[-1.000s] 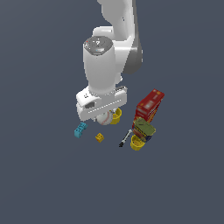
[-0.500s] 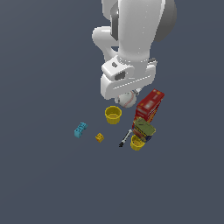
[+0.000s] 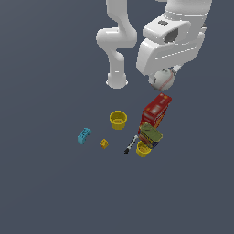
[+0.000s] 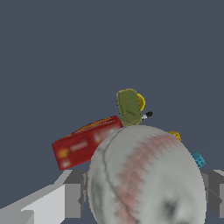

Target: Pick up a designated object from a clutter of objects.

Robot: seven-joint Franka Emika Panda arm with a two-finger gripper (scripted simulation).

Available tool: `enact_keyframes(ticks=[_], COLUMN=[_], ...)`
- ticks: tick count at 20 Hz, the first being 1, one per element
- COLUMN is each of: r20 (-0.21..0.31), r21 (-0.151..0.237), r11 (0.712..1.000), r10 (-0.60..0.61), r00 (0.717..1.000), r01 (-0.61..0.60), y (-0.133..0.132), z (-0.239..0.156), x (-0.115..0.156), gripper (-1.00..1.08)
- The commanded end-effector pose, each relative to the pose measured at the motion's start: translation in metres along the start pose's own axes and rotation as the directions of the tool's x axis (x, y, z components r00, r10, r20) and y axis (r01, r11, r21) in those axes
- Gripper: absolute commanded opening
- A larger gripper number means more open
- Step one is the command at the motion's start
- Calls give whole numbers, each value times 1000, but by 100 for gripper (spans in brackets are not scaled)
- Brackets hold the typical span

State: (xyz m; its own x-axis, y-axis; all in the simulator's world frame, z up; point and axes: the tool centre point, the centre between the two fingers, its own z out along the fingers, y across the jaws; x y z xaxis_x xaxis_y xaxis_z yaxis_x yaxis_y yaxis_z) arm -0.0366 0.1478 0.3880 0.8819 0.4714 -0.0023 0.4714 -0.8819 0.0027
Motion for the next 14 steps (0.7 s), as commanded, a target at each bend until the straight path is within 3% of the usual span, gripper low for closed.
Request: enact_keyframes(ticks=[1, 7, 14], r20=[-1, -2, -2], r21=[1, 2, 3], r11=[1000, 1000, 1000], r10=[1, 1, 1], r00=[1000, 1000, 1000], r01=[-1, -1, -1], y=[-19, -48, -63], z=[-20, -50, -66], x=[5, 16, 23], gripper=[-100, -100, -100])
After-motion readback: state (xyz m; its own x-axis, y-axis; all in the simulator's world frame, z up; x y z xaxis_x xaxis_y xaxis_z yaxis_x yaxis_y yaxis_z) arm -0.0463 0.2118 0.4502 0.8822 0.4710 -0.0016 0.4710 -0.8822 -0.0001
